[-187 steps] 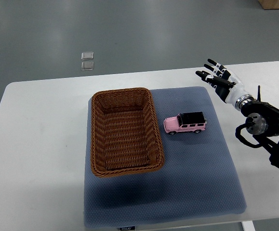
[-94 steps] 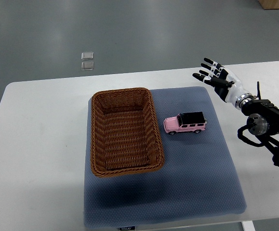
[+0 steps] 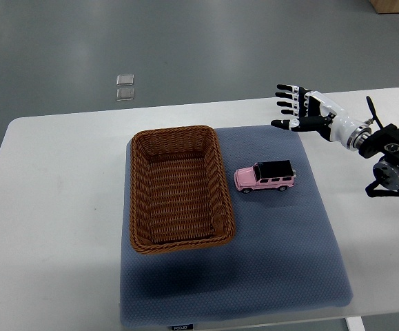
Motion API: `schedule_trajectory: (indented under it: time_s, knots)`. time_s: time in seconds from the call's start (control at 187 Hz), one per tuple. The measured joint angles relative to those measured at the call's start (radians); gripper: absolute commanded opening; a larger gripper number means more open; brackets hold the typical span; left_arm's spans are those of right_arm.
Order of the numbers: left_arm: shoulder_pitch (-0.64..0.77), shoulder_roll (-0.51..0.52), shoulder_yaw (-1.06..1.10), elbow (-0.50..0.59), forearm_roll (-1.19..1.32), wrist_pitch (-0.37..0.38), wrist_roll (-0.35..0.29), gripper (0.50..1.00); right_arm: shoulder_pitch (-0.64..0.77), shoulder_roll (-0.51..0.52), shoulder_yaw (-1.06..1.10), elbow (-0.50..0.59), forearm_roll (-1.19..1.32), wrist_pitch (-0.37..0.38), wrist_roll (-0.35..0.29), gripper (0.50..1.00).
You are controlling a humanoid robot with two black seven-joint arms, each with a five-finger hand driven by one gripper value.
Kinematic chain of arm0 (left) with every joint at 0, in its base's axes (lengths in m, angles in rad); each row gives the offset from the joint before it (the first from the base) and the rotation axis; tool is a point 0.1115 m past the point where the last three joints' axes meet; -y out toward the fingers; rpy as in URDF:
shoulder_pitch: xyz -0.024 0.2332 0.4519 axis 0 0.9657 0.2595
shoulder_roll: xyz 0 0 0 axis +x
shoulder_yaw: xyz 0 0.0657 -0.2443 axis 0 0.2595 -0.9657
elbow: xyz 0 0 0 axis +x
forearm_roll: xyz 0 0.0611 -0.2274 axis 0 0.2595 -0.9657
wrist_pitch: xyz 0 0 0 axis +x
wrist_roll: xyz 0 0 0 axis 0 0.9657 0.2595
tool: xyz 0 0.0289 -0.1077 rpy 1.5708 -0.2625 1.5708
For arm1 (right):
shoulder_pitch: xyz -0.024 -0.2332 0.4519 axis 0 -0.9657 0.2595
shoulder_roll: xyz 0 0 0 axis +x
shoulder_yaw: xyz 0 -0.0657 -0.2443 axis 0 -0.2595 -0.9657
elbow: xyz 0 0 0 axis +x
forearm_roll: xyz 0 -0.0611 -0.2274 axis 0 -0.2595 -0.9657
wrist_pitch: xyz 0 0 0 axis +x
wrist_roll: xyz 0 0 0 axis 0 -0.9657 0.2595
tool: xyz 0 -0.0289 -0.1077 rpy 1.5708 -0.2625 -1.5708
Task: Place pink car in brown basket
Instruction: 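Reach the open right hand over the pink toy SUV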
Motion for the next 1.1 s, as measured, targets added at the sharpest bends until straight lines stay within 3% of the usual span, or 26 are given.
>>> schedule_trajectory:
  time_s: [0.155,0.48,0.966,1.1]
  knots:
    - [0.000,0.000,0.000,0.000,0.000,0.000,0.000,1.000,0.001,-0.049,-0.008,0.050,-0.210,0.031,0.024,0.911]
    - [0.000,0.000,0.000,0.000,0.000,0.000,0.001,1.000,0.003,-0.094,-0.106,0.110,-0.543,0.020,0.084,0.909]
    - [0.000,0.000,0.000,0.000,0.000,0.000,0.002,1.000,0.004,-0.108,-0.152,0.150,-0.641,0.015,0.094,0.901]
    - [0.000,0.000,0.000,0.000,0.000,0.000,0.002,1.000,0.019,-0.099,-0.208,0.152,-0.666,-0.040,0.092,0.870]
